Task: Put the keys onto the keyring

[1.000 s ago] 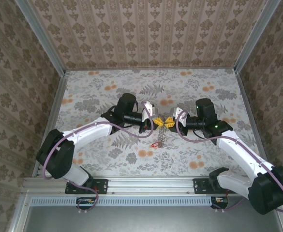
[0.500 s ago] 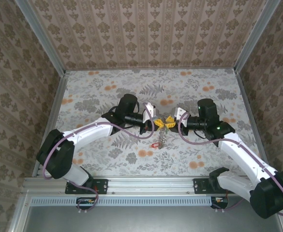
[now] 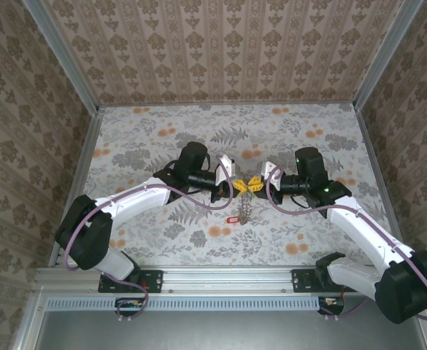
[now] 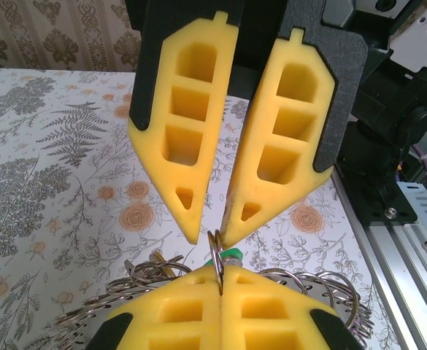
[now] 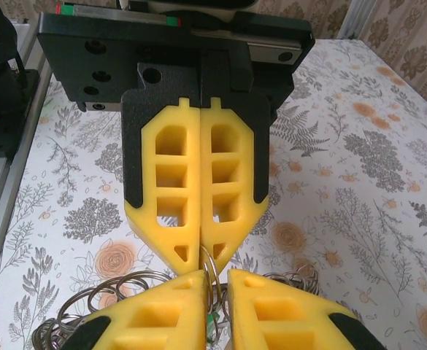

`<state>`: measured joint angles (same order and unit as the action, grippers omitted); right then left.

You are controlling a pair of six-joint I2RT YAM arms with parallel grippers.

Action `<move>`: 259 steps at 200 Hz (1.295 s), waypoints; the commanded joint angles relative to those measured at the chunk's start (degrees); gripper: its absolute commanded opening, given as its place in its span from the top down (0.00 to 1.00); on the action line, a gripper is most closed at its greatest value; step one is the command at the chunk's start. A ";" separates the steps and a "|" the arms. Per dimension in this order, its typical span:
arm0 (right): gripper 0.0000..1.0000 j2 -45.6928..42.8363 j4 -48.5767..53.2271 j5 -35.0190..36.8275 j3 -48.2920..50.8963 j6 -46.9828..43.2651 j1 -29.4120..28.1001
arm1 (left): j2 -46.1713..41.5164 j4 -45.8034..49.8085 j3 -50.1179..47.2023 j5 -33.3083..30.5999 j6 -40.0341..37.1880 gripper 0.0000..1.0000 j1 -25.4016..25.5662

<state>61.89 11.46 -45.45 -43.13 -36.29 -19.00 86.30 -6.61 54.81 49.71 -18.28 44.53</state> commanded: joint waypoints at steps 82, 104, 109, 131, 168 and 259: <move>0.97 1.04 1.84 1.86 -1.40 -1.68 -0.03 | -0.23 -1.61 2.74 2.78 -0.79 1.00 0.29; 1.00 0.65 3.13 1.42 -2.25 -1.91 -0.16 | -0.01 -0.19 2.99 1.92 -1.54 0.99 0.31; 1.00 0.55 3.58 1.55 -2.46 -2.16 -0.37 | 0.08 0.64 3.26 1.51 -2.01 0.98 0.41; 1.00 0.40 5.83 2.81 -3.63 -3.53 -1.14 | 0.51 4.57 4.52 -0.76 -4.38 0.91 1.05; 1.00 0.82 9.73 4.90 -5.89 -5.14 -2.50 | 1.94 11.68 7.60 -4.45 -8.95 0.88 2.44; 0.93 -0.44 7.21 7.44 -4.05 -3.99 -3.23 | 0.64 6.37 4.89 -4.14 -6.23 1.00 2.21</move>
<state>62.94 23.68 -36.56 -48.58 -40.75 -22.61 88.47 6.50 62.11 43.18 -27.42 47.13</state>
